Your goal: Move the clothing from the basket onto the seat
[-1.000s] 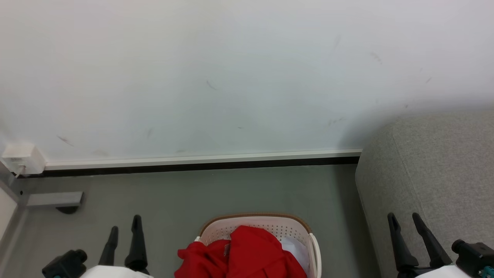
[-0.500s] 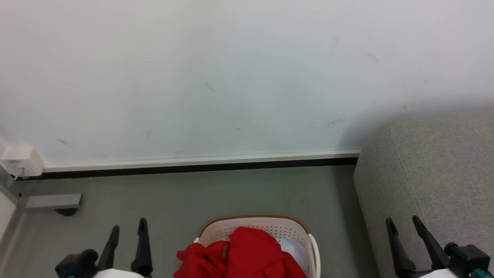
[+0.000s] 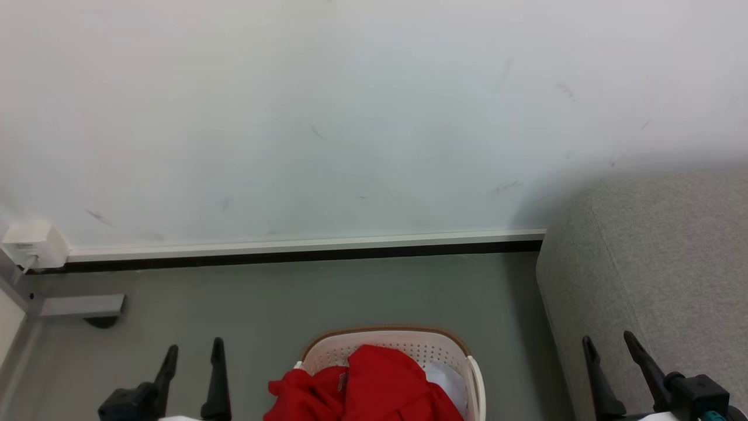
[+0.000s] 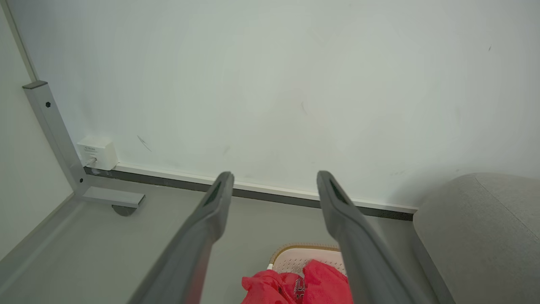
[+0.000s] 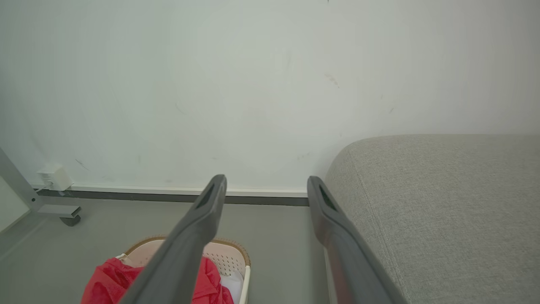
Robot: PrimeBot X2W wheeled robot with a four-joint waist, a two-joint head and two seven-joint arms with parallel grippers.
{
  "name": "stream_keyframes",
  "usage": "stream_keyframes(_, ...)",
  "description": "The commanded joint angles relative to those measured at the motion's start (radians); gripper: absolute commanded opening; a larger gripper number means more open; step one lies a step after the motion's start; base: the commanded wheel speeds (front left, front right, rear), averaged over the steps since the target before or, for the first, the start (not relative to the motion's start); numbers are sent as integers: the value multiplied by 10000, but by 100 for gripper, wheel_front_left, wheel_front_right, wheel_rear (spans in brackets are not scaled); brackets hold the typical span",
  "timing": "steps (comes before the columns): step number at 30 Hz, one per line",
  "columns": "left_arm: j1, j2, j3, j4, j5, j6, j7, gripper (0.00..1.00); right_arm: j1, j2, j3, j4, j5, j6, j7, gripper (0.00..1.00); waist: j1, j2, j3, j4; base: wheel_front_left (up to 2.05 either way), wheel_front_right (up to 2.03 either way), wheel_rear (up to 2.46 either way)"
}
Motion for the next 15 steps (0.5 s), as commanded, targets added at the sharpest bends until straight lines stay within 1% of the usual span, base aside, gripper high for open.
stream_keyframes(1,97,126,-3,-13,318,53,-94,100,52,-1,-76,22,-283,-16,-97,100,0,0,4,9,0,0,0)
stream_keyframes(7,177,135,135,23,683,79,-234,100,91,166,-272,173,-591,-17,-113,100,0,0,8,4,0,0,0)
stream_keyframes(15,292,60,180,138,1220,-39,-390,100,150,260,-356,337,-1281,-18,-175,100,0,0,-7,28,0,0,0)
